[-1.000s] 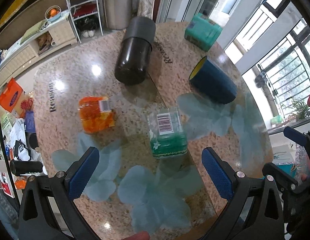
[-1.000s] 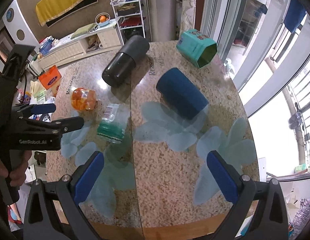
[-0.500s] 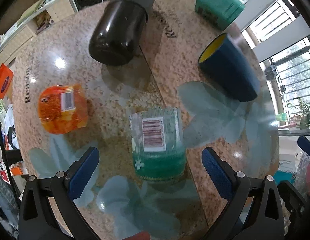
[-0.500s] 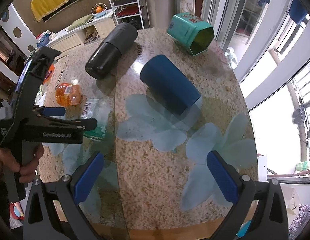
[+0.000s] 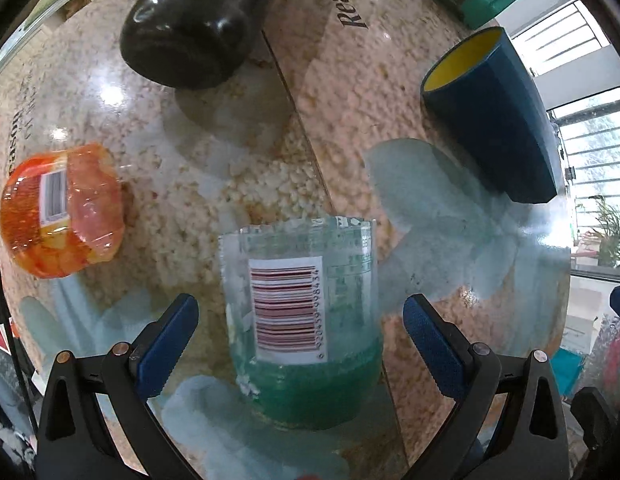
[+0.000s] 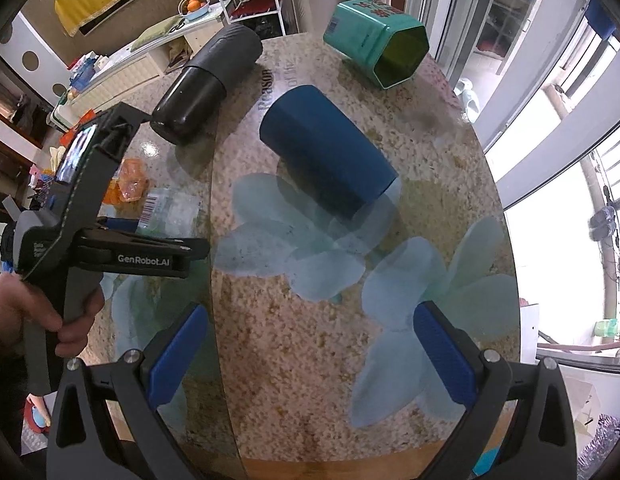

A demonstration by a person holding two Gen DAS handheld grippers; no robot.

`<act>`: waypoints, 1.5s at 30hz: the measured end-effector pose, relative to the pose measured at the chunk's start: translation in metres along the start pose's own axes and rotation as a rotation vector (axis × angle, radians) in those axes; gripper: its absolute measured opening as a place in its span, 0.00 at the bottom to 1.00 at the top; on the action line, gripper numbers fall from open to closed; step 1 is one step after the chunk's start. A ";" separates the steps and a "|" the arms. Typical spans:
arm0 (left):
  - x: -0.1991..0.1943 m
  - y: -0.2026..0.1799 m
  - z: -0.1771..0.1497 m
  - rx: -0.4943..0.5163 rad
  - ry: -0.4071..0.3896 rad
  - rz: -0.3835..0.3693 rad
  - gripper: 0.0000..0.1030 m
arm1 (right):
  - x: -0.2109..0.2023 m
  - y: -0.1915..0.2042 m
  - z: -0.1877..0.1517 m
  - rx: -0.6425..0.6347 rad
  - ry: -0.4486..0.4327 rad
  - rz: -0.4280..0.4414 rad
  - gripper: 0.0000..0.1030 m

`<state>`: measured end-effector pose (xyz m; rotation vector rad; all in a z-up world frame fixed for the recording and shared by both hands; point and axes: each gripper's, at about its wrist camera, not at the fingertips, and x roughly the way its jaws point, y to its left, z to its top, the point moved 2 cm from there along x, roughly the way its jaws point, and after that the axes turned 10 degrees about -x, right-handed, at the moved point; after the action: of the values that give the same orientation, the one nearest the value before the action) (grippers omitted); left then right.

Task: Flip cup upright

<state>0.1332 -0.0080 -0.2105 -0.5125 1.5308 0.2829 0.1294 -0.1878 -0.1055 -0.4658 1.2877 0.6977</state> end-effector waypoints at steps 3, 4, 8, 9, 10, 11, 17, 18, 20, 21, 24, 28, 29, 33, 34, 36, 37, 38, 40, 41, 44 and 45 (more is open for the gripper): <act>0.008 -0.003 0.001 -0.013 -0.004 -0.015 0.94 | -0.001 0.000 -0.002 0.007 -0.002 -0.008 1.00; 0.010 -0.002 0.001 -0.021 -0.006 -0.017 0.89 | -0.002 0.001 -0.003 0.009 -0.002 -0.011 1.00; 0.017 0.001 -0.003 -0.031 -0.009 -0.013 0.76 | -0.006 0.004 -0.008 0.019 -0.006 -0.023 1.00; 0.021 0.007 -0.004 -0.032 -0.012 -0.017 0.75 | -0.007 0.005 -0.009 0.022 -0.008 -0.026 1.00; 0.021 0.008 -0.005 -0.034 -0.012 -0.022 0.73 | -0.009 0.007 -0.011 0.024 -0.010 -0.030 1.00; 0.024 0.012 -0.005 -0.038 -0.012 -0.022 0.67 | -0.010 0.008 -0.012 0.025 -0.012 -0.034 1.00; 0.011 0.029 -0.015 -0.021 -0.044 -0.096 0.66 | -0.026 0.019 -0.025 0.049 -0.043 -0.065 1.00; 0.009 0.030 -0.018 -0.011 -0.049 -0.095 0.66 | -0.028 0.020 -0.029 0.059 -0.046 -0.069 1.00; 0.001 0.033 -0.026 0.000 -0.061 -0.088 0.66 | -0.031 0.023 -0.034 0.074 -0.049 -0.076 1.00; -0.003 0.034 -0.030 0.000 -0.066 -0.090 0.66 | -0.032 0.025 -0.038 0.081 -0.050 -0.081 1.00; -0.025 0.035 -0.044 0.001 -0.085 -0.117 0.66 | -0.040 0.029 -0.047 0.098 -0.063 -0.098 1.00; -0.037 0.036 -0.068 0.017 -0.094 -0.141 0.66 | -0.052 0.032 -0.053 0.113 -0.084 -0.109 1.00; -0.043 0.034 -0.074 0.024 -0.097 -0.141 0.66 | -0.055 0.033 -0.054 0.112 -0.090 -0.110 1.00; -0.049 0.017 -0.096 0.051 -0.096 -0.117 0.66 | -0.061 0.033 -0.059 0.106 -0.108 -0.110 1.00; -0.045 0.015 -0.104 0.049 -0.086 -0.114 0.66 | -0.061 0.032 -0.060 0.105 -0.107 -0.109 1.00; -0.049 0.007 -0.113 0.047 -0.074 -0.109 0.66 | -0.059 0.029 -0.060 0.097 -0.105 -0.101 1.00; -0.044 0.005 -0.120 0.041 -0.065 -0.103 0.66 | -0.059 0.028 -0.060 0.089 -0.104 -0.099 1.00; -0.044 0.002 -0.122 0.037 -0.059 -0.102 0.66 | -0.057 0.026 -0.059 0.077 -0.104 -0.094 1.00; -0.036 -0.001 -0.128 0.018 -0.042 -0.097 0.66 | -0.055 0.023 -0.057 0.060 -0.096 -0.087 1.00; -0.030 -0.002 -0.130 0.006 -0.035 -0.090 0.67 | -0.055 0.022 -0.057 0.050 -0.096 -0.082 1.00; -0.022 -0.005 -0.138 -0.022 -0.028 -0.069 0.67 | -0.051 0.016 -0.055 0.018 -0.092 -0.067 1.00; -0.017 -0.006 -0.137 -0.038 -0.029 -0.070 0.67 | -0.048 0.015 -0.053 0.003 -0.088 -0.062 1.00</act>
<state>0.0155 -0.0770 -0.1875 -0.5888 1.4786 0.2651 0.0760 -0.2224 -0.0703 -0.4662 1.1866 0.6573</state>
